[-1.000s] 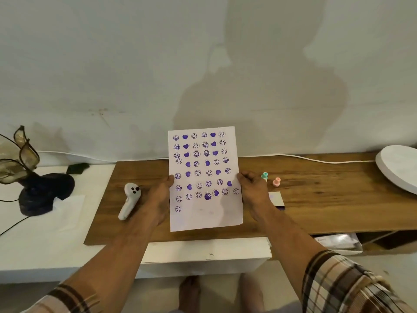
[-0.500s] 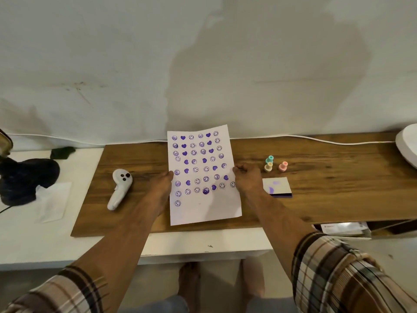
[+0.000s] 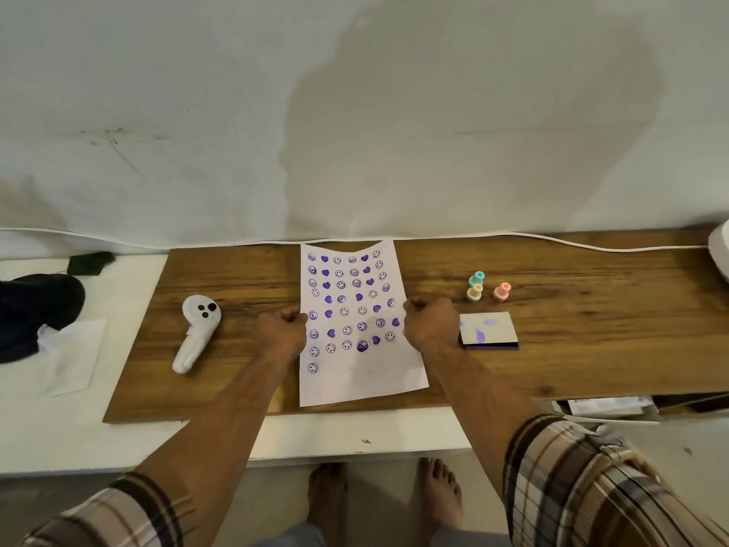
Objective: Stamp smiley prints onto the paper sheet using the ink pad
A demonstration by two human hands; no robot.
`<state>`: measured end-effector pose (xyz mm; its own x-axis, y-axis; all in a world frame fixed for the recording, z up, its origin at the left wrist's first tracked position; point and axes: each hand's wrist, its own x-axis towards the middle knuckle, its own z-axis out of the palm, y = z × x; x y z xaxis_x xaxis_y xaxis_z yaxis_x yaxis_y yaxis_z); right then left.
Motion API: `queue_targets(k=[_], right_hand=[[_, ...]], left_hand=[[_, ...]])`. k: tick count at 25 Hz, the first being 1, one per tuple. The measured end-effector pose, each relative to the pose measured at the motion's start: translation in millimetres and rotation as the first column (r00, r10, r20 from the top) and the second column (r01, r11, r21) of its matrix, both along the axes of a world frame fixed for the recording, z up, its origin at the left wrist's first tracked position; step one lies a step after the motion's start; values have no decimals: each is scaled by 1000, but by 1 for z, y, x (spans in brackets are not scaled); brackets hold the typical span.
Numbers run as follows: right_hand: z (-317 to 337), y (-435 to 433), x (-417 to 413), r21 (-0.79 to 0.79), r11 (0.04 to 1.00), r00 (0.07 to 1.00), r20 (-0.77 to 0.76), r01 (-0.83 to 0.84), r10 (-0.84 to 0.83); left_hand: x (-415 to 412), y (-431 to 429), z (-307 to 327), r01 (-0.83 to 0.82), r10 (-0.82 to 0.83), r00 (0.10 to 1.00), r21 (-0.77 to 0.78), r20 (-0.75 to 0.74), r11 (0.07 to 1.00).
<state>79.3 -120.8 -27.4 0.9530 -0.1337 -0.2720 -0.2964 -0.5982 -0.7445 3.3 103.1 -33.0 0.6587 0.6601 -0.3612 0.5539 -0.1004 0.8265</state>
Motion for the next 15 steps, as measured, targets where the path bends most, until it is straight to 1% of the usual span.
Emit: queue_targets(k=[2,5,9,13,15], right_hand=[[0,0,1,-40,999,1000,2,-11,11],[1,-1,0,-97,994,999,1,-43,43],[10,-4,-6,-166,984,997,39,-61,69],[32,-8,-16,-183,981,994,74,-69,83],[42,-14,-24,-154,987,993,93,-54,68]], left_hand=[[0,1,-1,16,-16,1000,31,0,999],[-1,3,-2,34,-34,999,36,-22,999],[-4,3,0,57,-55,997,57,-47,997],[-13,5,20,55,-55,997,-3,-56,998],[-24,3,29,79,-80,996,-27,-36,996]])
